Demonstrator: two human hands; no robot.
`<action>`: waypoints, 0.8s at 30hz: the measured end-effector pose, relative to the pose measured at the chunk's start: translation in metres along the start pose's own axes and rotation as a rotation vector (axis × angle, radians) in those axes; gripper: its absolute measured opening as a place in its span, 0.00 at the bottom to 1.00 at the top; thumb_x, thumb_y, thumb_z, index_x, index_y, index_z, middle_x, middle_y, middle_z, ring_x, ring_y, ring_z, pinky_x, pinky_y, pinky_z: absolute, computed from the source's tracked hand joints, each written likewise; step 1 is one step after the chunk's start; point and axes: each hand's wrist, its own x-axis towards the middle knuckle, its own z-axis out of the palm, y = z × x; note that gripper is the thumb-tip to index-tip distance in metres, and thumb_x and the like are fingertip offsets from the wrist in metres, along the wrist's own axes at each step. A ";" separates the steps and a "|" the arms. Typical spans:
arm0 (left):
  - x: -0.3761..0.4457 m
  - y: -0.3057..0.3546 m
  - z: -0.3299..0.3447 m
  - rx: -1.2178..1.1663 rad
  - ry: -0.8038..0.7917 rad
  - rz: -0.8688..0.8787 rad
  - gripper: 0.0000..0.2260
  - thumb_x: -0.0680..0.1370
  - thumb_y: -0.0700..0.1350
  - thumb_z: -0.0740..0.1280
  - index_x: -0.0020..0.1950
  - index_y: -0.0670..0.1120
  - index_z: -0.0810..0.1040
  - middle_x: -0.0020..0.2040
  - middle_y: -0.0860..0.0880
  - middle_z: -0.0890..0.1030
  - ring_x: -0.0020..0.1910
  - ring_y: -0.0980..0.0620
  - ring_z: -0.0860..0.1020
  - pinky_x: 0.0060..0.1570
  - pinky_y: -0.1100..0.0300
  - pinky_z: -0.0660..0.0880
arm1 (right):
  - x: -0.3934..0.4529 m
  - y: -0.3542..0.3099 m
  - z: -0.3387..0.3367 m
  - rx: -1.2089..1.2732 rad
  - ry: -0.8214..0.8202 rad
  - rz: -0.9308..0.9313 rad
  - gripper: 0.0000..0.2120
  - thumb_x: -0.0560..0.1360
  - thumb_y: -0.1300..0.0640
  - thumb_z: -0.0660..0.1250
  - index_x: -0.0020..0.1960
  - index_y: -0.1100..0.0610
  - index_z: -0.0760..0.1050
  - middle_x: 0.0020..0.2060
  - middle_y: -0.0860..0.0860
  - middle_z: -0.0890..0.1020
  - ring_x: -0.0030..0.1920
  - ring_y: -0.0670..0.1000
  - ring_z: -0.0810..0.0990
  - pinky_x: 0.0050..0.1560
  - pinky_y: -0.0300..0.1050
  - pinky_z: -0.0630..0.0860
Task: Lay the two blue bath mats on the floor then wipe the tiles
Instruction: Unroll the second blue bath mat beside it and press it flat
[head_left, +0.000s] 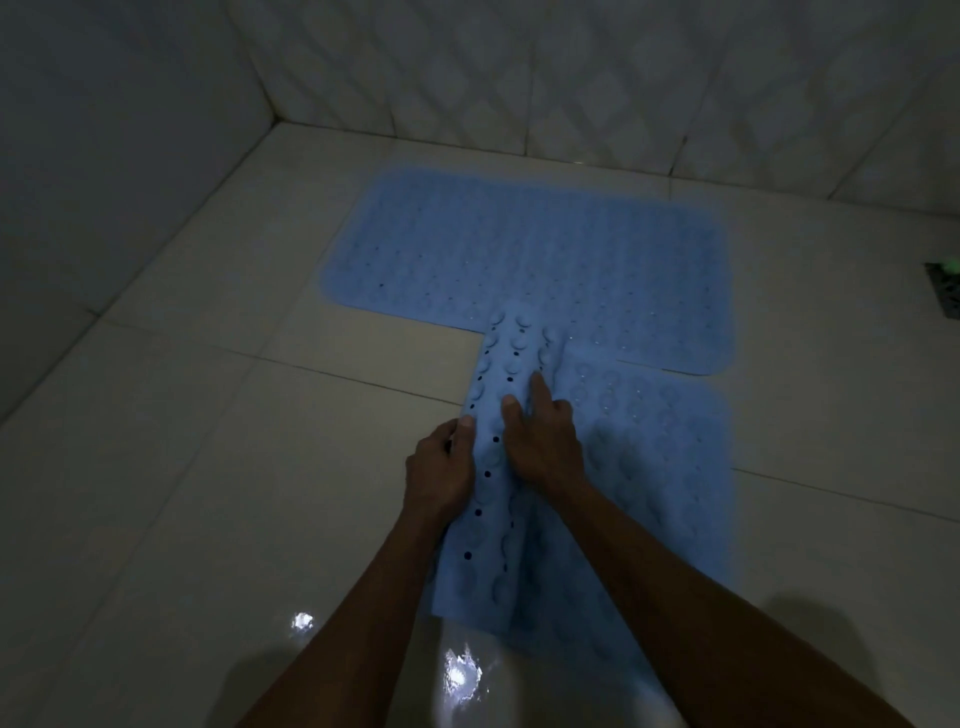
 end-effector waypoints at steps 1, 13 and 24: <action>0.001 -0.001 0.000 -0.007 -0.003 -0.006 0.22 0.83 0.60 0.55 0.67 0.50 0.79 0.61 0.45 0.82 0.59 0.46 0.80 0.59 0.54 0.76 | 0.002 0.000 0.000 -0.005 0.001 -0.007 0.30 0.83 0.42 0.55 0.82 0.48 0.51 0.72 0.61 0.63 0.70 0.62 0.68 0.70 0.54 0.66; 0.020 -0.024 -0.051 0.119 0.028 -0.026 0.27 0.80 0.65 0.57 0.69 0.48 0.75 0.63 0.45 0.81 0.62 0.44 0.79 0.58 0.58 0.73 | 0.009 -0.024 0.034 0.059 0.065 -0.187 0.30 0.81 0.55 0.64 0.80 0.52 0.58 0.75 0.62 0.61 0.73 0.63 0.64 0.74 0.60 0.61; 0.032 -0.047 -0.083 0.197 0.102 -0.077 0.35 0.78 0.71 0.52 0.75 0.49 0.69 0.68 0.45 0.78 0.64 0.44 0.77 0.62 0.50 0.74 | 0.033 -0.055 0.072 0.054 0.039 -0.173 0.33 0.80 0.47 0.65 0.80 0.53 0.56 0.77 0.60 0.60 0.75 0.61 0.59 0.74 0.51 0.55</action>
